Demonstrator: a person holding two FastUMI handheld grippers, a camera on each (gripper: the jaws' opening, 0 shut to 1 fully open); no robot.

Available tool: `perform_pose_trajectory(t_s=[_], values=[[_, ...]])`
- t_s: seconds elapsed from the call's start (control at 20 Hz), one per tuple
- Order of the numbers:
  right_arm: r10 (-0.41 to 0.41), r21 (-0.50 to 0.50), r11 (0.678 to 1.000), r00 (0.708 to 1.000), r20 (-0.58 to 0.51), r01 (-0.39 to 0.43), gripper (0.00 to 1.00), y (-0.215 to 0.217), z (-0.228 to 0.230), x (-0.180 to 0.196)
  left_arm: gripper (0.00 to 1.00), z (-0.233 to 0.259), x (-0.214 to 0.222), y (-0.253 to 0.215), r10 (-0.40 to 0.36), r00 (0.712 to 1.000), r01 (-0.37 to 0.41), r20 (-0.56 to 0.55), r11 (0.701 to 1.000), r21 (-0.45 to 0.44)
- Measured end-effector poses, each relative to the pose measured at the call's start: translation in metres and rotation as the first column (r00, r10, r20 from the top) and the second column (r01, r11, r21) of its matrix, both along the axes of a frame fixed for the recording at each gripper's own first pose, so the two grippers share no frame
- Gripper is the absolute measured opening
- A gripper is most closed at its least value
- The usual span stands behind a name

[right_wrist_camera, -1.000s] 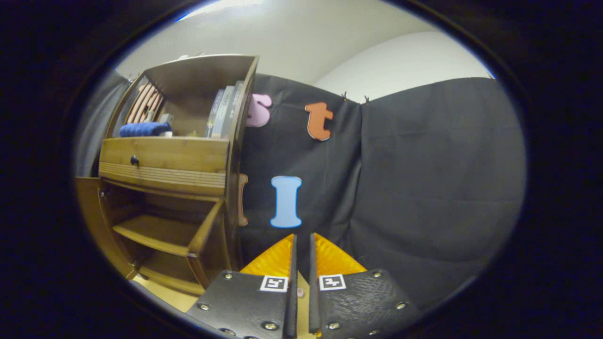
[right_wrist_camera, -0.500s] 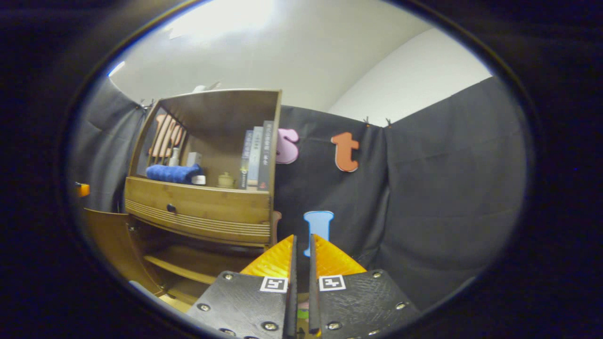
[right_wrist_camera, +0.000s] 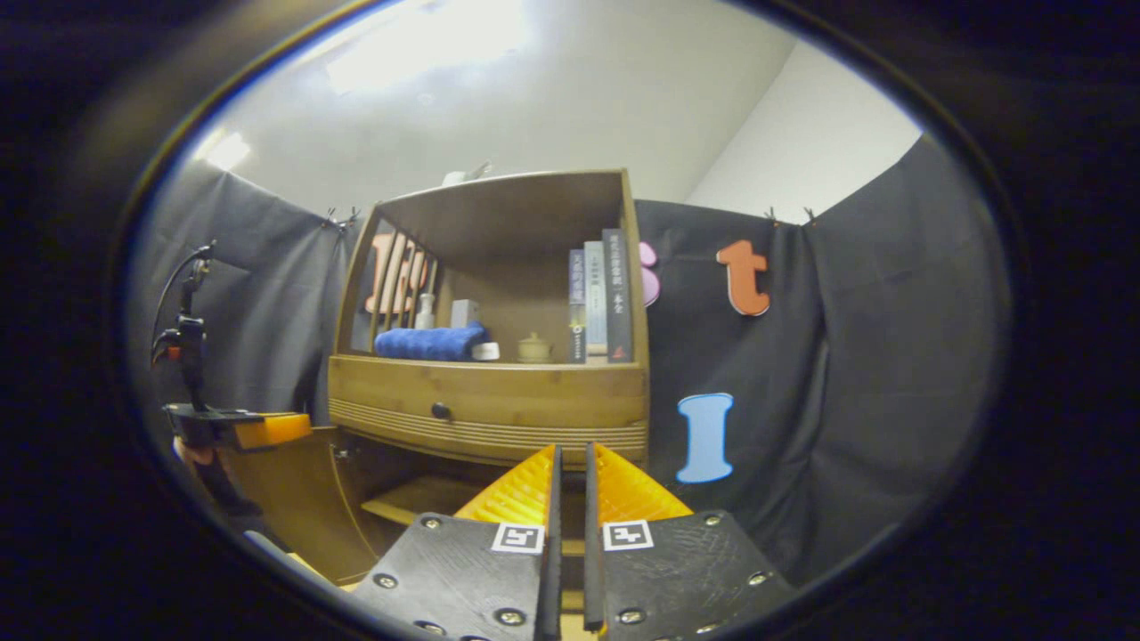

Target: Open the right door of the double-door shoe cabinet with the right hand, and open the left door with the left hand.

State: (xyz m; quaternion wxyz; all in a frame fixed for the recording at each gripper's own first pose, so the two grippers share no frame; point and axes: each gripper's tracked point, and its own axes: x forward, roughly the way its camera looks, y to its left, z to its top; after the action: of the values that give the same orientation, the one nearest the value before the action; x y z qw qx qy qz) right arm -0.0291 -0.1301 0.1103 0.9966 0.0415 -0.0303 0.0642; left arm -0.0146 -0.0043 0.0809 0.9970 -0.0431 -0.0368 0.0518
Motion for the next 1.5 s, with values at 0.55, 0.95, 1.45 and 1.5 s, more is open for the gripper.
perform_pose_trajectory(t_s=[0.55, 0.95, 1.45, 1.5], values=[[0.122, 0.019, 0.993, 0.982, -0.144, -0.120, 0.10, 0.082, -0.076, 0.022, 0.27, -0.056, 0.019, -0.038, -0.059, 0.992, 0.062, -0.110, 0.998, 0.022], [0.097, 0.004, 0.995, 0.975, -0.200, -0.098, 0.10, 0.091, -0.116, 0.032, 0.27, -0.088, 0.019, -0.059, -0.071, 0.987, 0.081, -0.147, 0.995, 0.062], [0.058, 0.027, 0.998, 0.979, -0.193, -0.054, 0.08, 0.081, -0.121, 0.043, 0.38, -0.094, 0.019, -0.058, -0.058, 0.989, 0.069, -0.134, 0.995, 0.076], [0.049, 0.027, 0.999, 0.980, -0.192, -0.044, 0.12, 0.080, -0.121, 0.045, 0.42, -0.094, 0.020, -0.056, -0.053, 0.990, 0.064, -0.133, 0.995, 0.077]])
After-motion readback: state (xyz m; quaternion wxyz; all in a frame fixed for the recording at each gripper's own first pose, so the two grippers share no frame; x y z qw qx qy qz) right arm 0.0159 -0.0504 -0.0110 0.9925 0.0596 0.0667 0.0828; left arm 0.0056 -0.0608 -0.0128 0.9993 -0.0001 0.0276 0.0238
